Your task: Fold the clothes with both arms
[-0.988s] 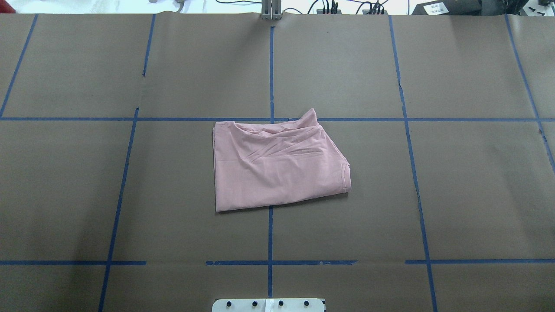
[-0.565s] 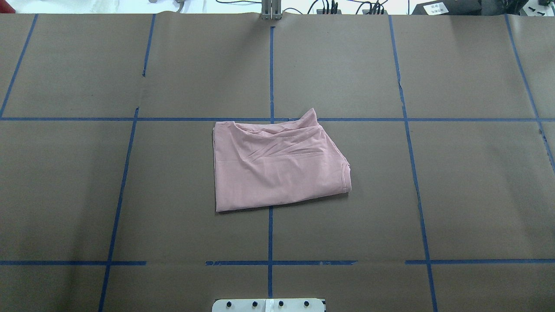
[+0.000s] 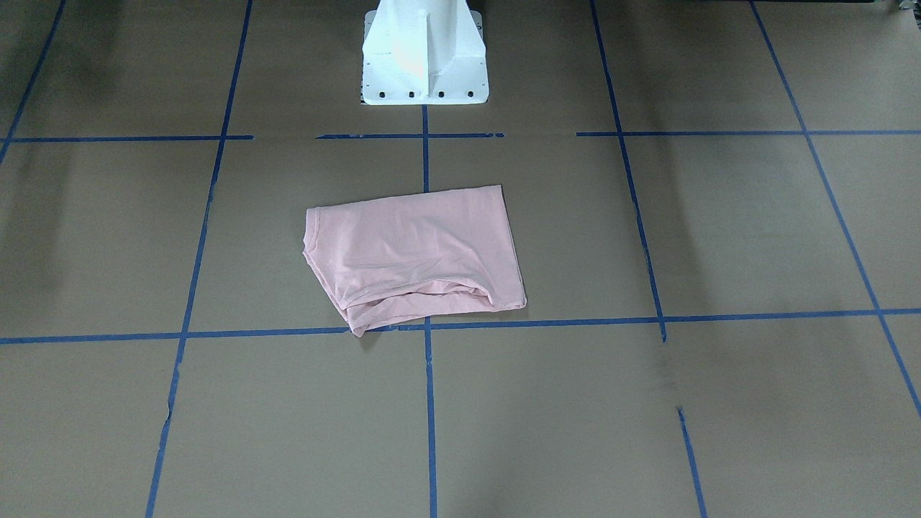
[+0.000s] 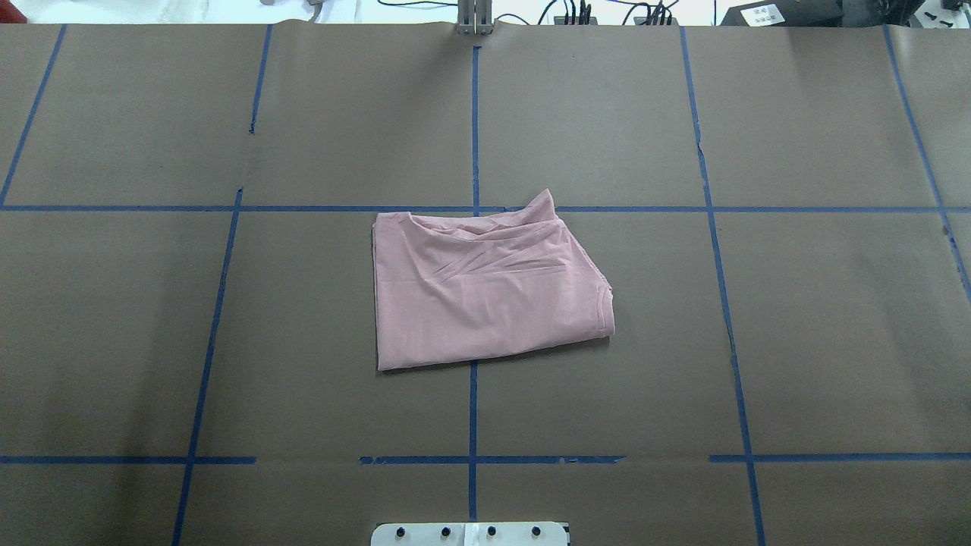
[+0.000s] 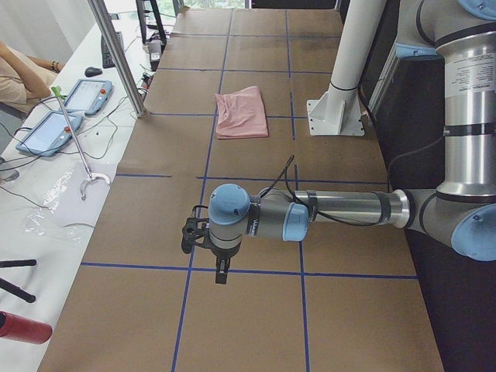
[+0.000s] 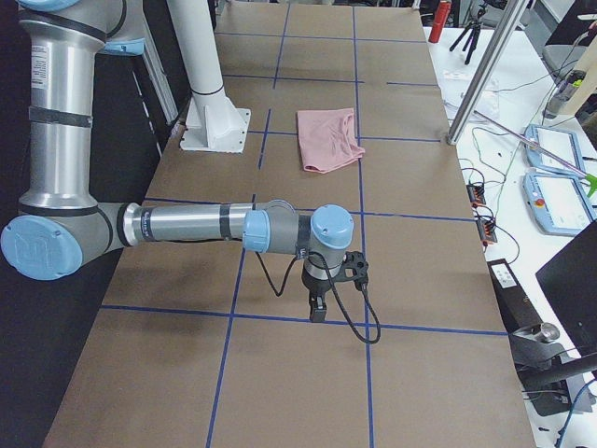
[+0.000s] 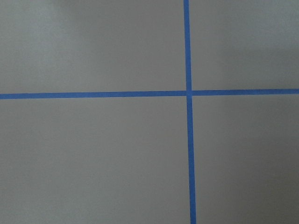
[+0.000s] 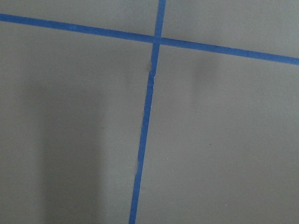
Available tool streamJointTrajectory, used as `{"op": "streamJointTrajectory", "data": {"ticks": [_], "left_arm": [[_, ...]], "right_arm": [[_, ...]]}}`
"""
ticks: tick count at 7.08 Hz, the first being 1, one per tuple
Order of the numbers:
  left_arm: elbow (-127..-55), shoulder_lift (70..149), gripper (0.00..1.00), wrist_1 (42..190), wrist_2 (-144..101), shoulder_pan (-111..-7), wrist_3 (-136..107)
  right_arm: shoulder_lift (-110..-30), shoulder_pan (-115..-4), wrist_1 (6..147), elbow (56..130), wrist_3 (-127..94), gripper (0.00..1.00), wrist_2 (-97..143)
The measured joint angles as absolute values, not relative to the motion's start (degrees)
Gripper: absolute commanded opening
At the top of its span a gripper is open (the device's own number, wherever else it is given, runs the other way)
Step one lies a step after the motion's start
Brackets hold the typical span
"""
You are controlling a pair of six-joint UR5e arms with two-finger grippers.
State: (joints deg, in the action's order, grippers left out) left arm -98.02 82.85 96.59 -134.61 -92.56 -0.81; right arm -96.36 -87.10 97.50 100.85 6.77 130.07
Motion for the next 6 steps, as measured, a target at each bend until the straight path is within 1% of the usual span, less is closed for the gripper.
{"op": "streamJointTrajectory", "data": {"ticks": [6], "left_arm": [[-98.0,82.8,1.00,99.5,-135.0,-92.0,-0.4]], "right_arm": [[-96.2,-87.1,97.5,101.2,6.8,1.00,130.1]]}}
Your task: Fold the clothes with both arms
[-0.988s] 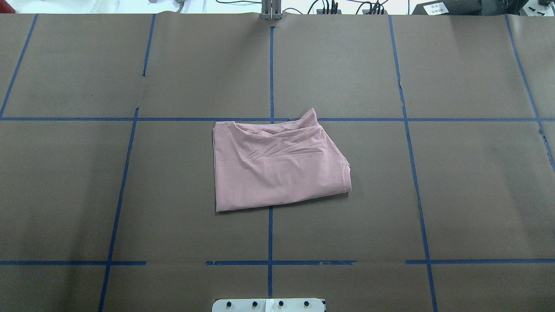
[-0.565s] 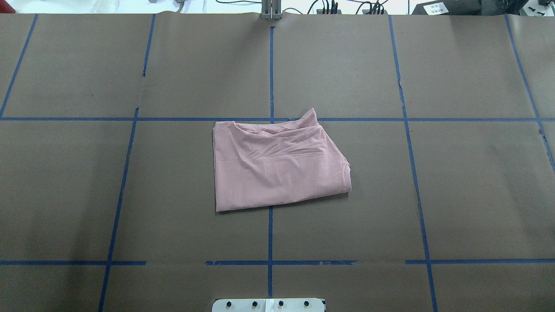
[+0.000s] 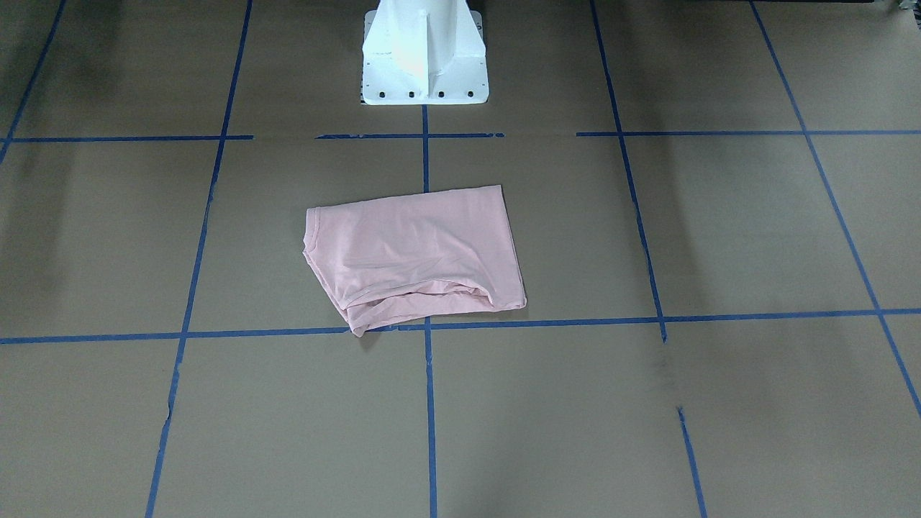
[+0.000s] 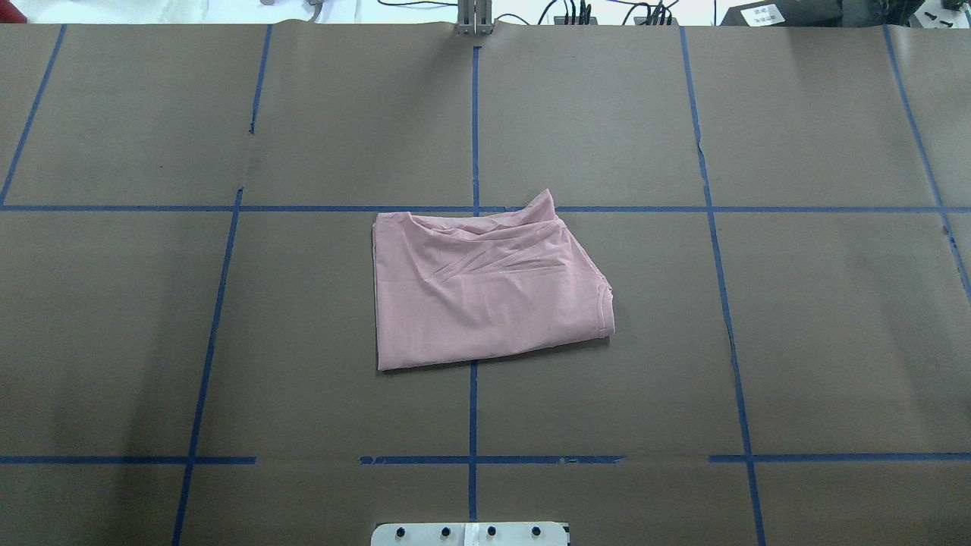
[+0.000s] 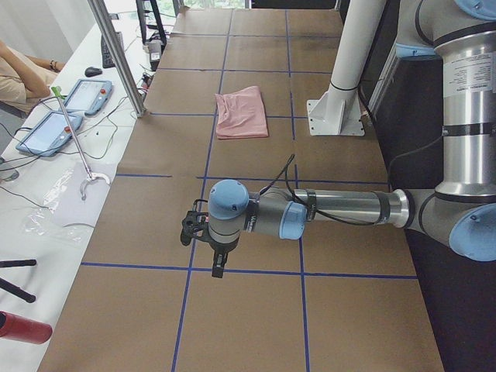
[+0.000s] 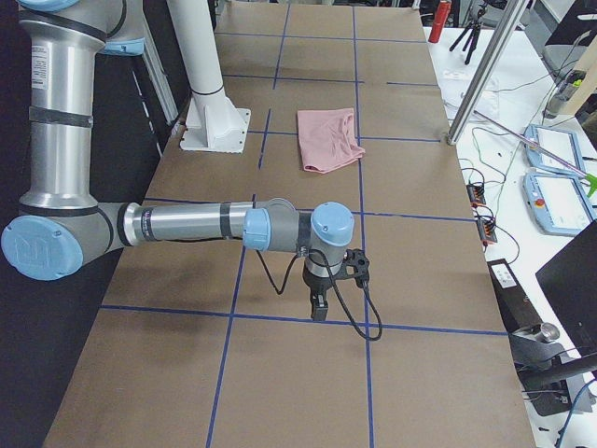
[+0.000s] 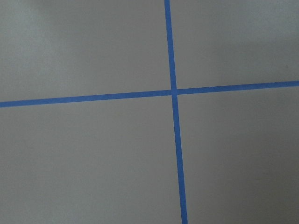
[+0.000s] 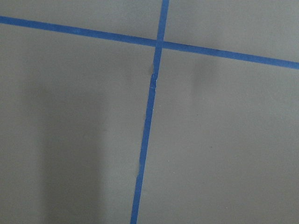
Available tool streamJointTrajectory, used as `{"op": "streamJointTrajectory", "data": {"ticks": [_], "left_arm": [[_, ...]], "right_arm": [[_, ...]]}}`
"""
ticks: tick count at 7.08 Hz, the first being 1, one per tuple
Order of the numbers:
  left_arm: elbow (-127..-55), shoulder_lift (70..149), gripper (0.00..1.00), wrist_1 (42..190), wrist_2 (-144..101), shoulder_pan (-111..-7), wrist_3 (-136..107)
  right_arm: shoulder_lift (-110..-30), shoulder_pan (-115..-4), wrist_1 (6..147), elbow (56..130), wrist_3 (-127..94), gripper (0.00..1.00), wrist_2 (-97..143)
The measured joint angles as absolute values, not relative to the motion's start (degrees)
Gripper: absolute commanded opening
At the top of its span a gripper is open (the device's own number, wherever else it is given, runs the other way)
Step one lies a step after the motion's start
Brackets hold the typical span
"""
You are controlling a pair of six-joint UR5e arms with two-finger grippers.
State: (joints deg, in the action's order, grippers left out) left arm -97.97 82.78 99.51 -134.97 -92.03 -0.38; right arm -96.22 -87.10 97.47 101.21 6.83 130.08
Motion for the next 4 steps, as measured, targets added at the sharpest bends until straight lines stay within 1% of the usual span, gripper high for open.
{"op": "streamJointTrajectory", "data": {"ticks": [4], "left_arm": [[-97.9,82.5,1.00,100.0,-134.7,-92.0,-0.4]], "right_arm": [[-96.2,-87.1,97.5,101.2,6.9,1.00,130.1]]}}
